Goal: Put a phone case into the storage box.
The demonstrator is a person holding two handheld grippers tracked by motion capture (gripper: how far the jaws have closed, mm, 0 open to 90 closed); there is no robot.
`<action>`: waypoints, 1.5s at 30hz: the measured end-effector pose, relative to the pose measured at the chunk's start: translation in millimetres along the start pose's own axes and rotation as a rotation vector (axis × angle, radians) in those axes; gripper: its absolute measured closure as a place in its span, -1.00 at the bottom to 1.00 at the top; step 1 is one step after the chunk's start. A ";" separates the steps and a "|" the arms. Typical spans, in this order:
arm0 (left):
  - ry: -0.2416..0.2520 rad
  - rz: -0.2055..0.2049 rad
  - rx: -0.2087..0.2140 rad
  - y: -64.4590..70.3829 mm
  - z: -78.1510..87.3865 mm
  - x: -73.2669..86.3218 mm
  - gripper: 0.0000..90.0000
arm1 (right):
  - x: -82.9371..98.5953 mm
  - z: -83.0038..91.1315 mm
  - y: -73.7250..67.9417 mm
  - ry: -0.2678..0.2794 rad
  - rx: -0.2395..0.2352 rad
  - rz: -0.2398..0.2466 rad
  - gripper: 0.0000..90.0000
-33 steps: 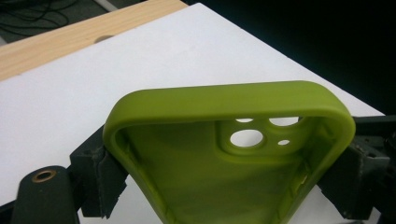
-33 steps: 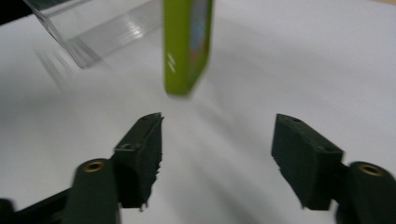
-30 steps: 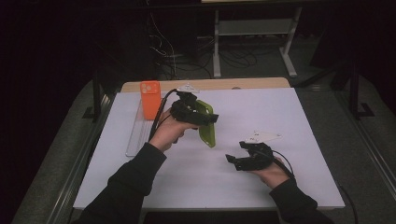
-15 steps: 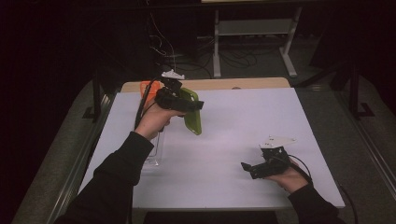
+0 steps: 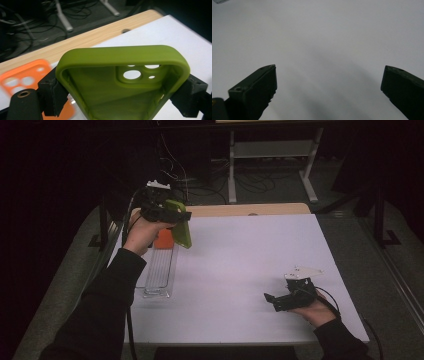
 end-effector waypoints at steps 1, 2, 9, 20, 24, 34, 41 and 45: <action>-0.010 -0.005 -0.015 -4.4 0.3 -0.3 -0.68 | 0.0 0.0 -0.6 -0.001 0.000 -0.003 -1.00; -0.015 0.005 -0.029 -7.7 0.3 -0.5 -0.68 | 0.0 -0.1 -0.5 0.001 0.001 -0.001 -1.00; -0.044 0.034 -0.100 -29.6 -1.5 -1.0 -0.68 | -0.3 0.5 0.2 0.009 0.000 -0.001 -1.00; -0.097 0.095 -0.235 -52.7 -16.6 6.3 -0.69 | -0.3 0.4 0.4 0.008 -0.003 -0.002 -1.00; -0.120 0.119 -0.273 -57.9 -25.1 12.0 -0.69 | -0.2 -0.1 0.0 0.008 -0.005 -0.003 -1.00; -0.150 0.183 -0.325 -68.8 -44.5 30.6 -0.69 | 0.0 0.0 0.0 0.007 -0.008 -0.005 -1.00; -0.169 0.199 -0.343 -71.0 -54.9 40.3 -0.69 | 0.1 -0.4 -0.5 0.003 -0.010 -0.006 -1.00; -0.164 0.207 -0.348 -72.5 -59.8 42.9 -0.70 | 0.2 -0.4 -0.7 0.002 -0.011 -0.008 -1.00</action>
Point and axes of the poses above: each handheld gripper's, and its own axes: z roughly backward along the jaws, x roughly out of its underside, y roughly to its right, the point moved 3 cm from there along -z, roughly forward along the jaws
